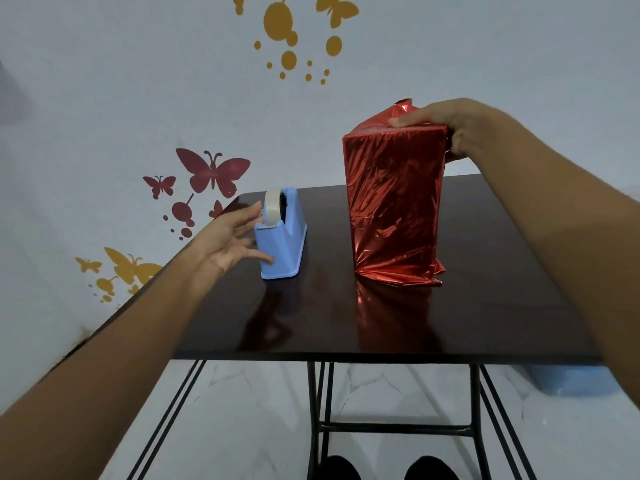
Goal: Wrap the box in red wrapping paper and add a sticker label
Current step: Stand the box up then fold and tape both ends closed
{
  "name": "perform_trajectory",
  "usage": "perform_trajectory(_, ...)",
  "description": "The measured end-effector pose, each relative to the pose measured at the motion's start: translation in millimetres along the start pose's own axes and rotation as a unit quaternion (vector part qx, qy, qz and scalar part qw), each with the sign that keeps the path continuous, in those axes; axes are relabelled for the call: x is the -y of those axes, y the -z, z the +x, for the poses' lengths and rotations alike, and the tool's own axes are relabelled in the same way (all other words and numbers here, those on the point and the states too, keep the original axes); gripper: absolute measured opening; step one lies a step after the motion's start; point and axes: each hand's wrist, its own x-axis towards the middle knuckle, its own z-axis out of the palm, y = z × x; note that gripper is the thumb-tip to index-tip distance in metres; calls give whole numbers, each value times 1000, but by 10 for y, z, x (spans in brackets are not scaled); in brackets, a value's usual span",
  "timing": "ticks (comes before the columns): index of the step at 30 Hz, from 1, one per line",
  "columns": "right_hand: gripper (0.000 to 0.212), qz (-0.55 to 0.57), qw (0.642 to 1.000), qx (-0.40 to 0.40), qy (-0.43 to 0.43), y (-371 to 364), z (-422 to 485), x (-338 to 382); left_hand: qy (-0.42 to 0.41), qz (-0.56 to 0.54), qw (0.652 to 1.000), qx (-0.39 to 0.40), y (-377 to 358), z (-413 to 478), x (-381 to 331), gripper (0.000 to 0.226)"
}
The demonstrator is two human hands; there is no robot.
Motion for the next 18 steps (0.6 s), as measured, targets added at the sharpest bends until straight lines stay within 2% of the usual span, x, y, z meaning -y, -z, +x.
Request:
perform_trajectory(3,25,5,1000,-4,-2,5,-18,2,-16,-19,1000,-2,9,-31,113,31)
perform_trajectory(5,25,6,1000,-3,-4,6,-33,6,-26,-30,999,-20,5,-51,197,24)
perform_trajectory(9,26,10,1000,-8,0,-1,-56,12,-50,-58,992,-100,-64,-91,394,13)
perform_trajectory(14,25,14,1000,-15,-2,-4,-68,12,-84,-45,977,-193,-200,-64,532,23)
perform_trajectory(18,25,13,1000,-16,-2,-19,-76,8,-79,-57,972,-215,-251,-49,555,23)
